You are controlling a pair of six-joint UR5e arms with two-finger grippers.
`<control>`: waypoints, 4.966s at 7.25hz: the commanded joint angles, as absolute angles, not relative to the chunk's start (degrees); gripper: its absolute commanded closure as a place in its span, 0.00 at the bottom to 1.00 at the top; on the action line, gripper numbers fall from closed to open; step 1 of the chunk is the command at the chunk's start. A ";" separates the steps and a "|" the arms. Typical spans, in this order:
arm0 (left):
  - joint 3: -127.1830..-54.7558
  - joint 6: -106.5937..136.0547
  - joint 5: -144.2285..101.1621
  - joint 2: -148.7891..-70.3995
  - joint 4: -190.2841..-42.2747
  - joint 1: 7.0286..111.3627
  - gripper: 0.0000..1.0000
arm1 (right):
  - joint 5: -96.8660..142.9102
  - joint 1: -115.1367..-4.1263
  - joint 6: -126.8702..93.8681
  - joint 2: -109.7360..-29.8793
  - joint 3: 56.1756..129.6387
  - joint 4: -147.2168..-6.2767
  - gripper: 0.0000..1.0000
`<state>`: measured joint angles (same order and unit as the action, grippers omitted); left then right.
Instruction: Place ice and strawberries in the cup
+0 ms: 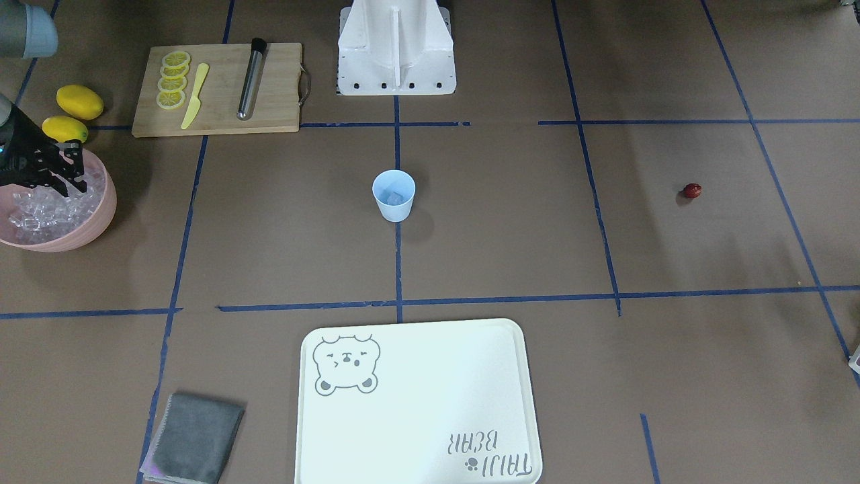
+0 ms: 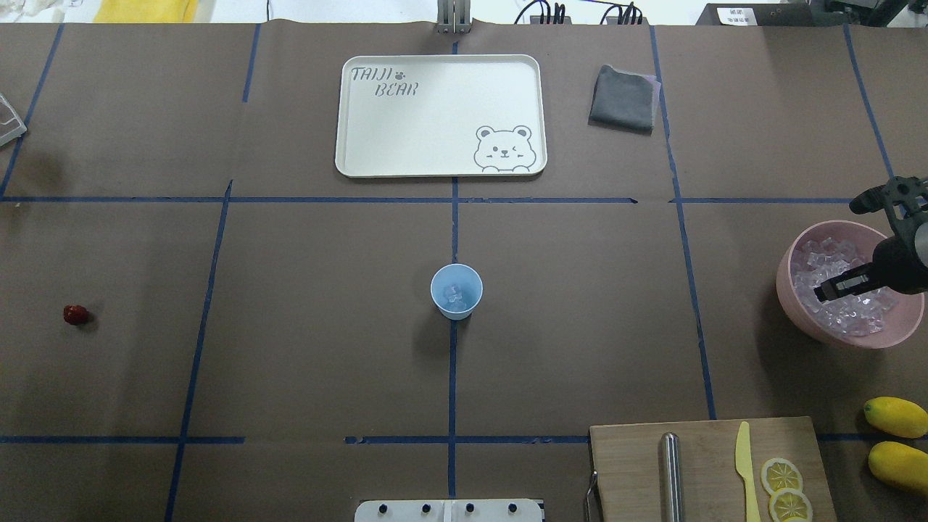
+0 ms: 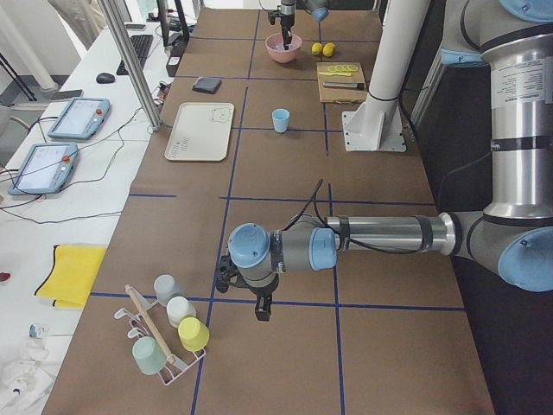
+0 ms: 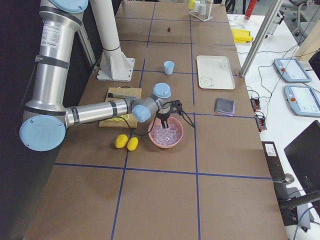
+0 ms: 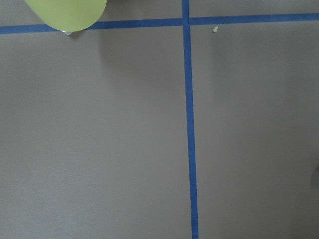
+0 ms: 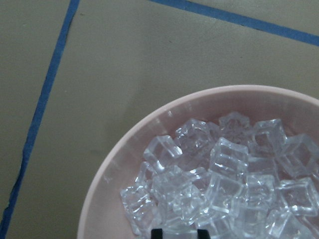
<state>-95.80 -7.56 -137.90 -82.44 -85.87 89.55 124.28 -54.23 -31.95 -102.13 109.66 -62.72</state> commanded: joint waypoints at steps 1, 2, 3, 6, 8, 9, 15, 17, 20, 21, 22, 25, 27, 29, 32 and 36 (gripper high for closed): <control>-95.80 -7.56 -137.90 -82.44 -85.87 89.47 0.00 | 125.41 -55.54 -31.82 -104.75 115.02 -64.06 0.95; -95.71 -7.56 -137.90 -82.44 -85.87 89.56 0.00 | 125.94 -57.64 -31.82 -104.68 117.83 -65.73 0.97; -95.80 -7.56 -137.90 -82.44 -85.87 89.47 0.00 | 126.38 -58.61 -31.82 -103.11 120.56 -70.88 0.97; -95.89 -7.47 -137.99 -82.44 -85.87 89.39 0.00 | 126.39 -57.32 -32.34 -84.97 122.26 -92.39 1.00; -95.89 -7.47 -138.95 -82.53 -85.87 89.12 0.00 | 125.51 -52.06 -39.24 -70.47 122.26 -104.97 1.00; -95.80 -7.47 -139.22 -82.53 -85.87 89.12 0.00 | 124.46 -47.77 -43.29 -65.09 121.82 -108.86 1.00; -95.71 -7.38 -139.22 -82.44 -85.87 89.03 0.00 | 110.58 -30.95 -65.02 -43.36 107.96 -108.81 1.00; -95.71 -7.38 -139.22 -82.35 -85.87 89.03 0.00 | 105.31 -28.22 -66.44 -42.80 102.78 -103.67 1.00; -95.71 -7.38 -139.22 -82.18 -85.78 89.03 0.00 | 102.92 -26.28 -66.53 -42.80 97.30 -100.28 1.00; -95.71 -7.38 -139.22 -82.18 -85.78 88.95 0.00 | 102.83 -26.11 -66.53 -42.63 96.69 -100.28 1.00; -95.71 -7.38 -139.31 -82.18 -85.87 88.95 0.00 | 102.83 -26.02 -66.45 -42.71 96.68 -100.28 1.00; -95.71 -7.38 -139.22 -82.18 -85.87 88.95 0.00 | 102.92 -26.02 -66.09 -42.71 96.68 -100.20 0.01; -95.71 -7.38 -139.31 -82.18 -85.87 88.95 0.00 | 103.01 -26.10 -66.01 -42.71 96.77 -100.20 0.01; -96.24 -7.29 -139.22 -82.79 -86.04 88.95 0.00 | 104.92 -29.15 -64.96 -42.63 97.91 -100.63 0.00; -100.80 -7.65 -139.04 -84.28 -86.13 89.03 0.00 | 115.90 -41.53 -50.68 -47.17 99.13 -100.81 0.00; -100.46 -3.02 -139.13 -89.90 -86.04 89.03 0.00 | 125.59 -59.72 -18.81 -61.22 107.90 -107.81 0.00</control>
